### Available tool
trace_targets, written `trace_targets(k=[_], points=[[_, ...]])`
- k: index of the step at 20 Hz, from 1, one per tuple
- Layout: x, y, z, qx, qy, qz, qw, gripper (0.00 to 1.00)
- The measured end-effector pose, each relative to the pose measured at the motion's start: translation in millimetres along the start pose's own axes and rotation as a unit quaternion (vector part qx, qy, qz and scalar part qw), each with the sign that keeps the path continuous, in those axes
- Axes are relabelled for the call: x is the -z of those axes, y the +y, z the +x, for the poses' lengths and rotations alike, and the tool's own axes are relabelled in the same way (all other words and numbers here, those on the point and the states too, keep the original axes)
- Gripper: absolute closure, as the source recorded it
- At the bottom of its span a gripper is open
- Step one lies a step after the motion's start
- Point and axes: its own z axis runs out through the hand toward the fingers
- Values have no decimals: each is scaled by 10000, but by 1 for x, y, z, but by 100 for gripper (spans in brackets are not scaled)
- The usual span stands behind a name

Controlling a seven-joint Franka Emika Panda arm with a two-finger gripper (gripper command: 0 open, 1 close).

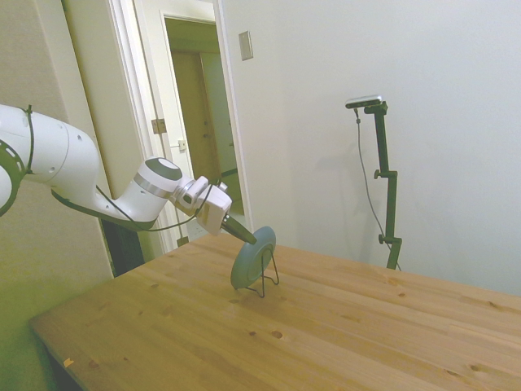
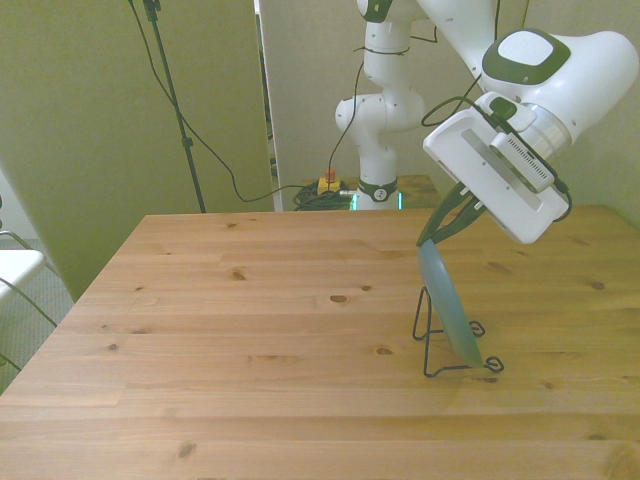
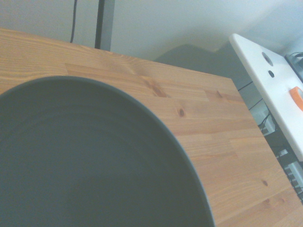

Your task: Load the plate

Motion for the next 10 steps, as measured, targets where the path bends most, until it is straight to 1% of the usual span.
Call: trace_targets(k=[7,10], points=[[-1,0,2,-13,2,-10,10000,0],[2,1,7,-83,-105,39,9999,0]])
